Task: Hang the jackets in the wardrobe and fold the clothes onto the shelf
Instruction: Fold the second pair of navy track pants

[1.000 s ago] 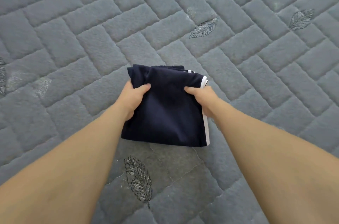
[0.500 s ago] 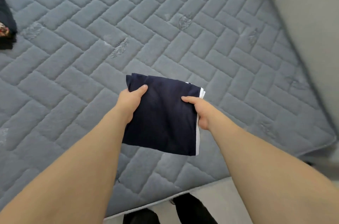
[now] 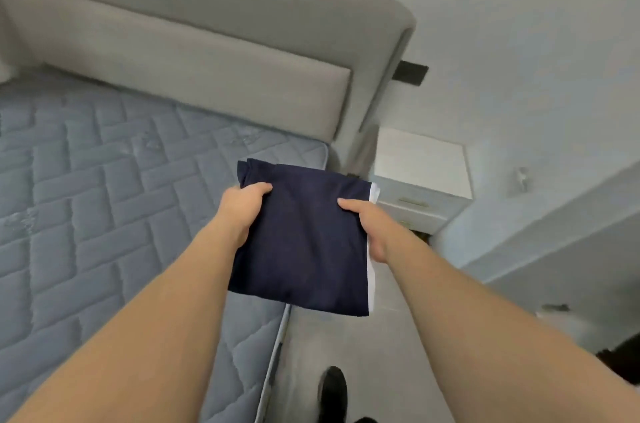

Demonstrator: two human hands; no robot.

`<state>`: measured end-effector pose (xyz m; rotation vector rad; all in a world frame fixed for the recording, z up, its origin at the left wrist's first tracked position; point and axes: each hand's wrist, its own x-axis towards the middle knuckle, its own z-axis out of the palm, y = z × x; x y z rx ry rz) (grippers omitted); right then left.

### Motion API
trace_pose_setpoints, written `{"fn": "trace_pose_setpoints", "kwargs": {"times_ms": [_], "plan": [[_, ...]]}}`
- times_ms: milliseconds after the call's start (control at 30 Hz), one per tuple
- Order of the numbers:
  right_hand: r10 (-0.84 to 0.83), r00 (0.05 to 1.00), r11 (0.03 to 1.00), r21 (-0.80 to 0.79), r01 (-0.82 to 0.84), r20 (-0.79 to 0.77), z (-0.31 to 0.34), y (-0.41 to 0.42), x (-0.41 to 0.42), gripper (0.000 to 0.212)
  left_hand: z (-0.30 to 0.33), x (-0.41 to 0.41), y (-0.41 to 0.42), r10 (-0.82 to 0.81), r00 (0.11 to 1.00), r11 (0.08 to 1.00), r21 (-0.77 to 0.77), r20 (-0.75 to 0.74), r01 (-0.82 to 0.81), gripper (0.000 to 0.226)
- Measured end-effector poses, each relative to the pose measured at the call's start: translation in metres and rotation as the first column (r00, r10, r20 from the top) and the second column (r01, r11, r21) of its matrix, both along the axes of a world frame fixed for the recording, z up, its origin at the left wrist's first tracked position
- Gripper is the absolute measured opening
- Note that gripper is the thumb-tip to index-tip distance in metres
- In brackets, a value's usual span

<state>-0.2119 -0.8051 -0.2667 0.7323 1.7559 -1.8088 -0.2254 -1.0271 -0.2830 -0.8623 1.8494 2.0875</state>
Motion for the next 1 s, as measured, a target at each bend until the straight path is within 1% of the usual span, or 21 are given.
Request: {"fn": "trace_pose_setpoints", "kwargs": {"times_ms": [100, 167, 233, 333, 433, 500, 633, 700, 800, 900, 1000], "plan": [[-0.183, 0.979, 0.983, -0.012, 0.183, -0.093, 0.042, 0.091, 0.025, 0.025, 0.048, -0.016, 0.097, -0.196, 0.976, 0.981, -0.011, -0.090, 0.196, 0.017], [-0.311, 0.939, 0.949, -0.001, 0.314, -0.143, 0.067, 0.149, 0.047, 0.028, 0.077, -0.016, 0.161, -0.311, 0.940, 0.950, -0.018, -0.141, 0.312, 0.010], [-0.402, 0.898, 0.913, 0.002, 0.409, -0.179, 0.088, 0.197, 0.069, 0.030, 0.102, -0.013, 0.217, -0.399, 0.901, 0.916, -0.027, -0.171, 0.401, 0.011], [-0.533, 0.808, 0.836, -0.011, 0.548, -0.250, 0.126, 0.273, 0.108, 0.030, 0.142, -0.003, 0.308, -0.531, 0.814, 0.841, -0.029, -0.236, 0.540, 0.013], [-0.637, 0.700, 0.744, -0.019, 0.668, -0.323, 0.167, 0.343, 0.153, 0.032, 0.185, 0.017, 0.398, -0.643, 0.698, 0.742, -0.029, -0.316, 0.670, 0.009], [-0.681, 0.625, 0.686, -0.034, 0.726, -0.381, 0.196, 0.388, 0.184, 0.030, 0.217, 0.034, 0.455, -0.699, 0.614, 0.672, -0.042, -0.366, 0.740, 0.010], [-0.717, 0.465, 0.570, -0.053, 0.820, -0.519, 0.252, 0.468, 0.243, 0.036, 0.279, 0.073, 0.557, -0.734, 0.482, 0.575, -0.061, -0.479, 0.816, 0.015], [-0.725, 0.396, 0.519, -0.069, 0.852, -0.563, 0.274, 0.499, 0.269, 0.038, 0.305, 0.093, 0.601, -0.742, 0.421, 0.530, -0.073, -0.523, 0.845, 0.017], [-0.734, 0.305, 0.442, -0.085, 0.893, -0.606, 0.300, 0.542, 0.304, 0.041, 0.333, 0.117, 0.660, -0.752, 0.334, 0.466, -0.100, -0.568, 0.879, 0.021], [-0.731, 0.221, 0.375, -0.110, 0.920, -0.645, 0.322, 0.581, 0.330, 0.039, 0.360, 0.137, 0.714, -0.757, 0.262, 0.409, -0.122, -0.599, 0.904, 0.012], [-0.723, 0.129, 0.301, -0.141, 0.943, -0.679, 0.344, 0.618, 0.344, 0.037, 0.388, 0.148, 0.769, -0.754, 0.179, 0.355, -0.163, -0.632, 0.920, 0.016]]}}
